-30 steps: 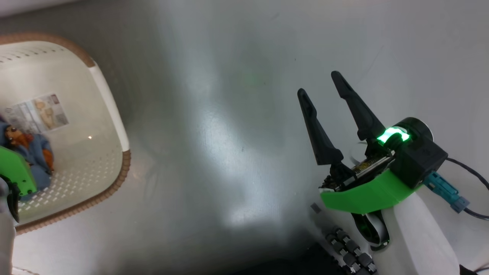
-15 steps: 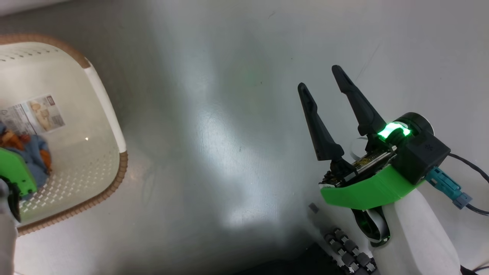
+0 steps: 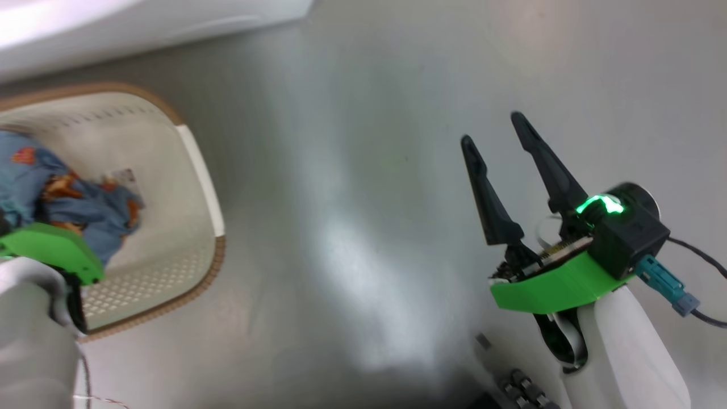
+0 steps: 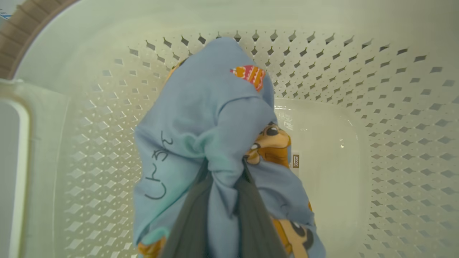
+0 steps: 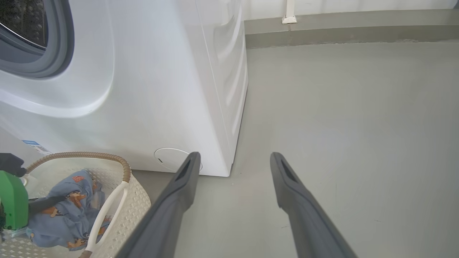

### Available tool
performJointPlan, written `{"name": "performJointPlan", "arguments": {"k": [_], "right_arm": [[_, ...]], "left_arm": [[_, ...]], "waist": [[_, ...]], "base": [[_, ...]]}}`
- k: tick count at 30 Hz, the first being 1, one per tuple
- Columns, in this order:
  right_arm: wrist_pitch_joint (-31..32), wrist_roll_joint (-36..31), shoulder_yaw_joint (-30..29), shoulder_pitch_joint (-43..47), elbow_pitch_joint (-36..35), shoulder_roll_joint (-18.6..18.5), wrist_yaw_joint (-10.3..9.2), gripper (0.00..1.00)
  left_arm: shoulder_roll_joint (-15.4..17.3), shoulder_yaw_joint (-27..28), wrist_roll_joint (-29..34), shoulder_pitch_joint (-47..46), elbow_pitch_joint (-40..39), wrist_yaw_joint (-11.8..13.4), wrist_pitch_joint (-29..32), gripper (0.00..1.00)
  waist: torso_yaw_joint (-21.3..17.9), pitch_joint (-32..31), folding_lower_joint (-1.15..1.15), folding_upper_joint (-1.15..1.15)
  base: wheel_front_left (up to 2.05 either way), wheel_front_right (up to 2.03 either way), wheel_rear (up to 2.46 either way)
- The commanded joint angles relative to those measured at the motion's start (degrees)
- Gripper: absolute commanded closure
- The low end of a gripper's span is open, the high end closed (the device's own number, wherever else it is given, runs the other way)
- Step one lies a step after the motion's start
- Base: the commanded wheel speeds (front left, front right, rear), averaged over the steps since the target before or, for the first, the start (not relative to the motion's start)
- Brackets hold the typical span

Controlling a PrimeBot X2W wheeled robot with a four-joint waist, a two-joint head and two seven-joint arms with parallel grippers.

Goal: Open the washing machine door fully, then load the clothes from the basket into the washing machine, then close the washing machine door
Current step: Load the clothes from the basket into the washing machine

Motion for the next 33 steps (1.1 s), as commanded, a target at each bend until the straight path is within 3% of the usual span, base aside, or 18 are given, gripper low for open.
{"name": "performJointPlan", "arguments": {"k": [1,13,21,33], "right_arm": [[-0.66,-0.94,0.24,3.51,-0.67,0.14,0.35,0.00],[0.09,-1.94,-3.64,8.12,0.32,0.14,0.35,0.00],[1.76,-2.37,-4.67,12.19,0.34,0.14,0.35,0.00],[3.77,-2.09,-4.33,17.24,-0.42,0.14,0.35,0.00]], "left_arm": [[1.59,1.76,-0.45,3.42,-1.86,0.38,-1.05,1.00],[-2.28,8.93,6.22,18.10,-26.38,4.16,-1.18,1.00],[-4.44,11.82,11.61,27.34,-38.32,3.83,-1.19,1.00],[-4.95,11.87,16.36,38.57,-50.77,2.90,-1.19,1.00]], "waist": [[3.37,-4.83,0.00,0.00],[7.13,-16.26,0.00,0.00],[8.69,-24.08,0.00,0.00],[9.44,-35.22,0.00,0.00]], "base": [[0.00,0.00,0.00],[0.00,0.00,0.00],[0.00,0.00,0.00],[0.00,0.00,0.00]]}}
